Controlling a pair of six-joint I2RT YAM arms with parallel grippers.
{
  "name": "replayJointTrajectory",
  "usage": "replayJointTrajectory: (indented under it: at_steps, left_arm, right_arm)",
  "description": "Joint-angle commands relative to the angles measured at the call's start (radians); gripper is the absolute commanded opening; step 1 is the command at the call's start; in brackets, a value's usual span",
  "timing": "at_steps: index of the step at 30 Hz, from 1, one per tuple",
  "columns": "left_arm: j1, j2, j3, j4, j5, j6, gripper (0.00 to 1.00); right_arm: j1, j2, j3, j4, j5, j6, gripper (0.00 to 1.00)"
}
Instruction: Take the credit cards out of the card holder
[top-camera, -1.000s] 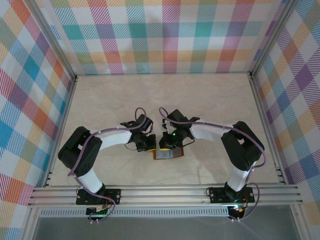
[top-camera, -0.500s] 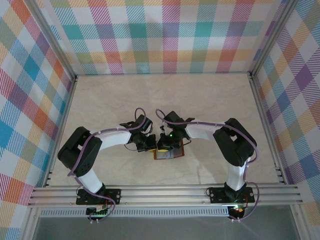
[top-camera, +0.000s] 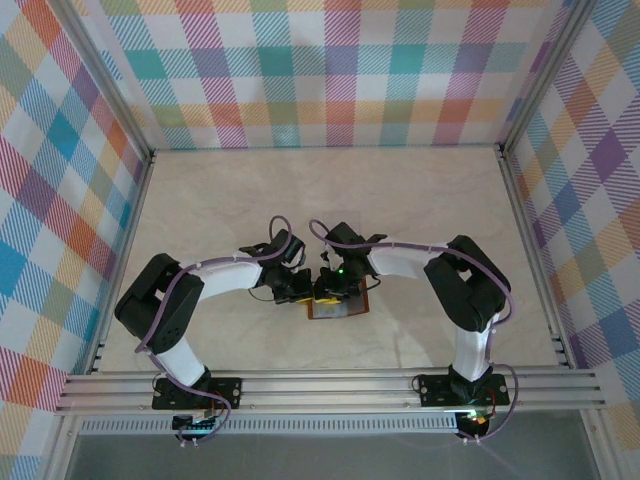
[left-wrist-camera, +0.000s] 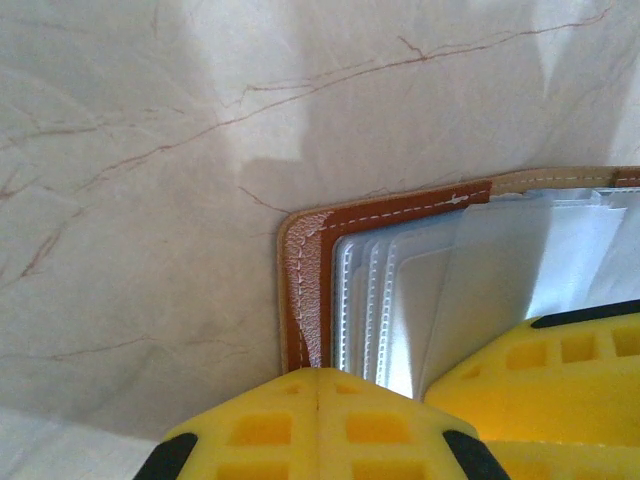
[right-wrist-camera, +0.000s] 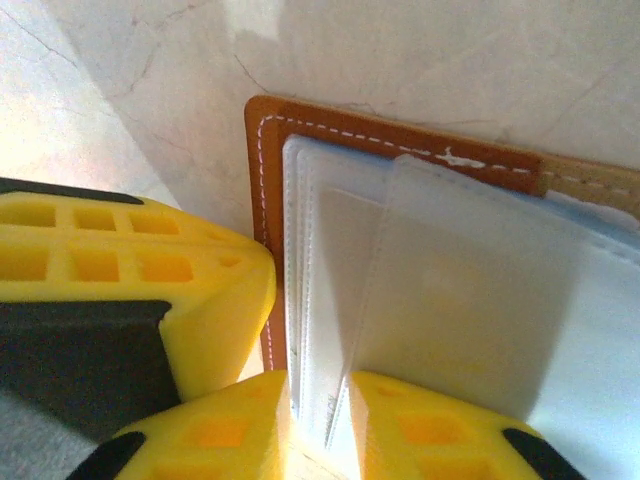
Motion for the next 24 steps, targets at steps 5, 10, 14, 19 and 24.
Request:
replayJointTrajectory:
  at_steps: [5,10,14,19,24]
  left_arm:
    - [0.003,0.008,-0.027,-0.065,-0.027,-0.001,0.02]
    - [0.004,0.009,-0.021,-0.069,-0.026,-0.001,0.02]
    - [0.004,0.012,-0.013,-0.080,-0.028,0.002,0.02]
    - [0.004,0.017,-0.006,-0.081,-0.031,0.001,0.02]
    - [0.004,0.017,0.000,-0.086,-0.031,0.002,0.02]
  right_arm:
    - [0.005,-0.021,0.017,-0.144,0.150,-0.042,0.32]
    - [0.009,-0.036,0.040,-0.204,0.205,-0.059,0.37]
    - [0.011,-0.049,0.050,-0.241,0.245,-0.068,0.40]
    - [0.014,-0.072,0.066,-0.298,0.307,-0.079,0.42]
    - [0.014,-0.102,0.077,-0.355,0.374,-0.092,0.45]
